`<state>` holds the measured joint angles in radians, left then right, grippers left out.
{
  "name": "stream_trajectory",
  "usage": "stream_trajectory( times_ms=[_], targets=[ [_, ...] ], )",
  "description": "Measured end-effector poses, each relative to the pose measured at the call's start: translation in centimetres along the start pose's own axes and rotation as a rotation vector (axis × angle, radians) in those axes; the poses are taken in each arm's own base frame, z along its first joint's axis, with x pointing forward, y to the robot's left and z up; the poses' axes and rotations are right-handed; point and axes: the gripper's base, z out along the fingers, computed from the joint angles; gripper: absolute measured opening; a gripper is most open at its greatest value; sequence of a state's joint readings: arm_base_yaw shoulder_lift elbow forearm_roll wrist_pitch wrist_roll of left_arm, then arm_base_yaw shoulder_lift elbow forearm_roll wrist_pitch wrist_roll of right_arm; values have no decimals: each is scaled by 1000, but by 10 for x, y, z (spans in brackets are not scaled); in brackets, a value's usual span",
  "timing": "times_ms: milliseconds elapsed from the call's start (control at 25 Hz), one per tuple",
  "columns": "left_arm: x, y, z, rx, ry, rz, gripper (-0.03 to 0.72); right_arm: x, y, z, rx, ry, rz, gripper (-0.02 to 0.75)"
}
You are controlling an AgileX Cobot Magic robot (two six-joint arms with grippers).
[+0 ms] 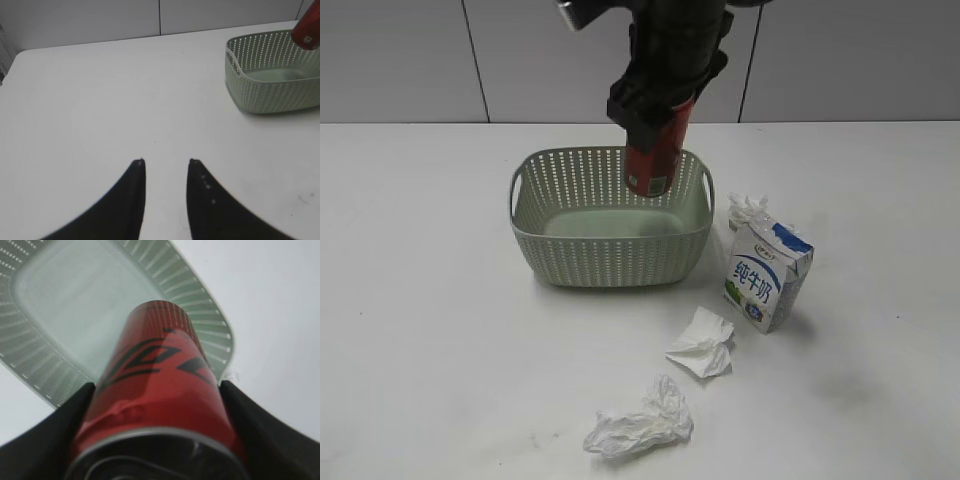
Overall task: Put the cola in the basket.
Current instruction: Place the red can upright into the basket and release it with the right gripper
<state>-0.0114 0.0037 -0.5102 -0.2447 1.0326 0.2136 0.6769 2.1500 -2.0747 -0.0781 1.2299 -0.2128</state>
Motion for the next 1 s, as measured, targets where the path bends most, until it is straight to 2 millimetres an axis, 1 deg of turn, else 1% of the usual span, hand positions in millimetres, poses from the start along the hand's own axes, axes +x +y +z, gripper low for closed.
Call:
stream_trajectory(
  times_ms=[160,360,480,880,1000],
  targets=[
    [0,0,0,0,0,0,228,0,6,27,-53,44,-21,519],
    [0,0,0,0,0,0,228,4,11,66,-81,116,-29,519],
    [0,0,0,0,0,0,228,5,13,80,-96,136,-26,519],
    [0,0,0,0,0,0,229,2,19,81,-162,103,9,522],
    [0,0,0,0,0,0,229,1,20,81,-171,102,55,591]
  ],
)
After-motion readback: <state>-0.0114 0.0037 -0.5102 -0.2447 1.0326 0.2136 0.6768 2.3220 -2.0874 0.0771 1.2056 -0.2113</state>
